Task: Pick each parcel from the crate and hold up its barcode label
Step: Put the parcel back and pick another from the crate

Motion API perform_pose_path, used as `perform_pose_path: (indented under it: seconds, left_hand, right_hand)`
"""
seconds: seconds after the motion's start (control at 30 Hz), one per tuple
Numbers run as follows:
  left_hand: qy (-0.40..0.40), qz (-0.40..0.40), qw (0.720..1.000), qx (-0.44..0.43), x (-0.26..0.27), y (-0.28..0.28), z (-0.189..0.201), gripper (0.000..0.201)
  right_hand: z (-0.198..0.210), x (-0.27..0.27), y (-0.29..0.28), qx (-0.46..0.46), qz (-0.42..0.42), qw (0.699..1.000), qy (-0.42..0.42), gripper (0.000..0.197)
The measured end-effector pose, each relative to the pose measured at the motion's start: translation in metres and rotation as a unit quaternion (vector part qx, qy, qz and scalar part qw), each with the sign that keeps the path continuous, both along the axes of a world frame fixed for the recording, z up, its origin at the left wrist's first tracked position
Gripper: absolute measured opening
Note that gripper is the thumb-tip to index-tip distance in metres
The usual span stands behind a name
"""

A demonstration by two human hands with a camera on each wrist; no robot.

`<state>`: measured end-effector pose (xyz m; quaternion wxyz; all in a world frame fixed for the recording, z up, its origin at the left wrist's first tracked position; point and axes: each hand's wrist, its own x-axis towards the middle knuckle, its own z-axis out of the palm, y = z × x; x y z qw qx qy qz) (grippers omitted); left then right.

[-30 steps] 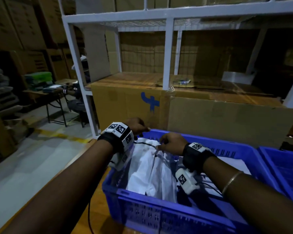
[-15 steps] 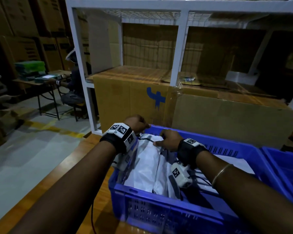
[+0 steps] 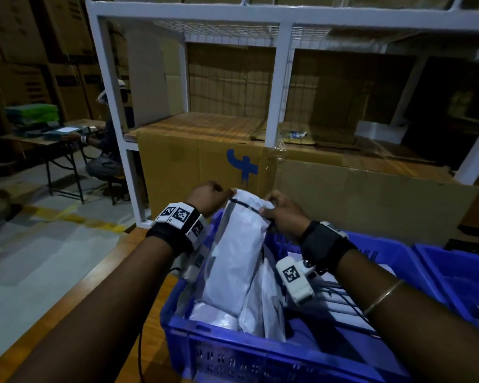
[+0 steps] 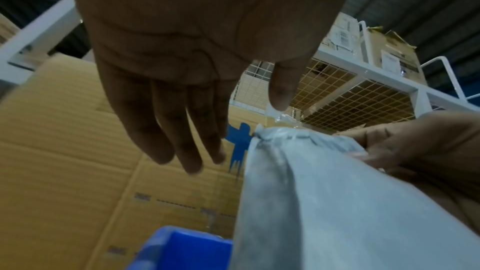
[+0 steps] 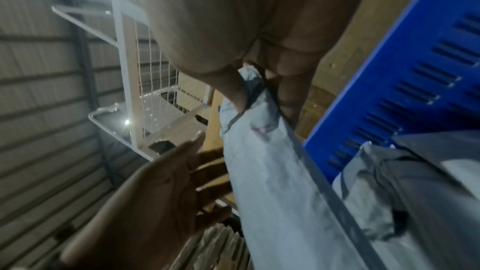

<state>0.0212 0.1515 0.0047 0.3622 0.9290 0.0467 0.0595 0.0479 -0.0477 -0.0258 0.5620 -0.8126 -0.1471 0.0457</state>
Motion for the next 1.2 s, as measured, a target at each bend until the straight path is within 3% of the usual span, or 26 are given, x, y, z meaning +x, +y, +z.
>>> perform_pose_path:
  seconds: [0.1, 0.3, 0.43, 0.6, 0.7, 0.77, 0.83, 0.9, 1.0, 1.1, 1.2]
  left_hand:
    - [0.031, -0.046, 0.997, -0.045, 0.004, -0.011, 0.001, 0.053]
    - [0.052, -0.102, 0.990, -0.086, 0.005, -0.049, 0.004, 0.046]
    - [0.046, -0.123, 0.982, -0.139, 0.006, -0.078, 0.006, 0.030]
    - [0.003, -0.152, 0.965, -0.212, 0.015, -0.112, 0.002, 0.014]
    - [-0.012, -0.145, 0.960, -0.239, 0.026, -0.129, -0.003, 0.010]
    - [-0.023, -0.144, 0.959, -0.245, 0.033, -0.137, -0.009, 0.014]
    - [-0.022, -0.149, 0.957, -0.249, 0.038, -0.146, -0.013, 0.034]
    - [-0.023, -0.169, 0.948, -0.269, 0.037, -0.157, -0.013, 0.033]
    - [-0.020, -0.191, 0.934, -0.300, 0.039, -0.168, -0.015, 0.021]
    - [-0.016, -0.223, 0.924, -0.309, 0.045, -0.169, -0.024, 0.026]
    - [-0.008, -0.231, 0.911, -0.341, 0.050, -0.168, -0.033, 0.031]
  right_hand:
    - [0.011, 0.004, -0.019, 0.066, -0.015, 0.998, 0.006, 0.025]
    - [0.021, 0.008, -0.059, 0.136, -0.044, 0.989, -0.028, 0.023]
    - [0.019, 0.005, -0.088, 0.140, -0.049, 0.988, -0.053, 0.021]
    - [0.002, -0.008, -0.126, 0.099, -0.061, 0.990, -0.082, 0.055]
    - [-0.011, -0.012, -0.142, 0.025, -0.079, 0.989, -0.121, 0.059]
    - [-0.018, -0.012, -0.148, 0.030, -0.083, 0.988, -0.127, 0.067]
    - [-0.026, -0.008, -0.152, 0.057, -0.087, 0.988, -0.118, 0.081]
    - [-0.032, -0.005, -0.154, 0.102, -0.095, 0.985, -0.106, 0.087]
    - [-0.040, 0.000, -0.157, 0.173, -0.105, 0.976, -0.079, 0.075]
    - [-0.038, -0.002, -0.158, 0.192, -0.090, 0.975, -0.065, 0.050]
    - [-0.037, -0.004, -0.164, 0.187, -0.089, 0.976, -0.071, 0.044]
